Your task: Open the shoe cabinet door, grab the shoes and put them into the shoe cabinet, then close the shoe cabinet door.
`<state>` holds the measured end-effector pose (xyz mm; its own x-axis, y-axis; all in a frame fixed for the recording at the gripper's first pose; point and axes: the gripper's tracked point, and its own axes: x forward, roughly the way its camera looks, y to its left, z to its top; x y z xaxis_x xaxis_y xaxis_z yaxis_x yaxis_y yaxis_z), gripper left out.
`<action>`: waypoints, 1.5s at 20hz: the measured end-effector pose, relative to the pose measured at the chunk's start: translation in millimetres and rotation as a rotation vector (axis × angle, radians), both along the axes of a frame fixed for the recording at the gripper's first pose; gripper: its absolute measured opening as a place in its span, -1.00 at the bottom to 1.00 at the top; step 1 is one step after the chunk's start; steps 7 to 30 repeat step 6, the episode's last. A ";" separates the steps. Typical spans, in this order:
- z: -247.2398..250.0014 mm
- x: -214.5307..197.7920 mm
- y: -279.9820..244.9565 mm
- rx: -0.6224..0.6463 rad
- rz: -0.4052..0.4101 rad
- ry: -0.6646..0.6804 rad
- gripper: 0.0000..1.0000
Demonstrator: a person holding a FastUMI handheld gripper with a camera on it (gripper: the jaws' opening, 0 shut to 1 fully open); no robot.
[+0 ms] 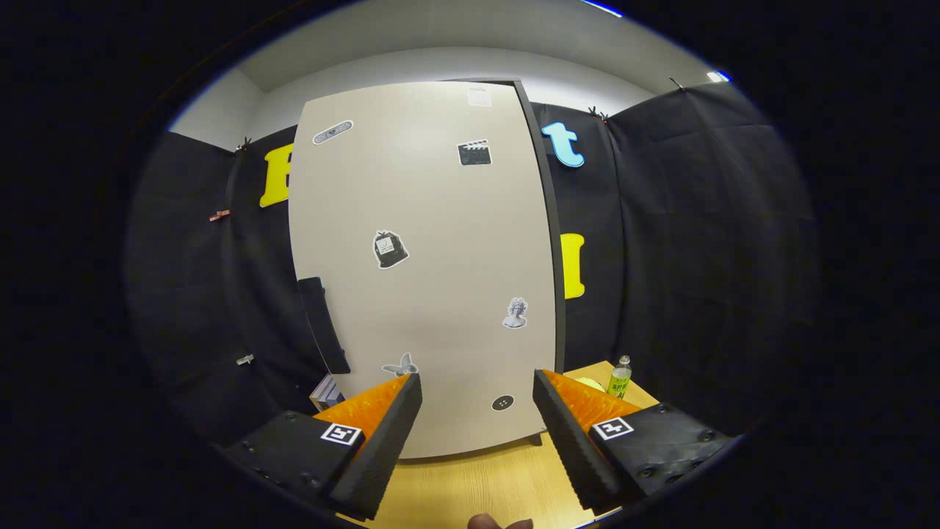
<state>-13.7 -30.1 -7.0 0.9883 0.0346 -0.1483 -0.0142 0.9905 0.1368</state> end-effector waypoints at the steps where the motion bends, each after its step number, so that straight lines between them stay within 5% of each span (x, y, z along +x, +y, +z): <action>1: 0.1 0.5 0.7 0.000 0.002 -0.001 0.96; 30: -0.1 3.0 1.8 -0.010 0.006 -0.005 0.96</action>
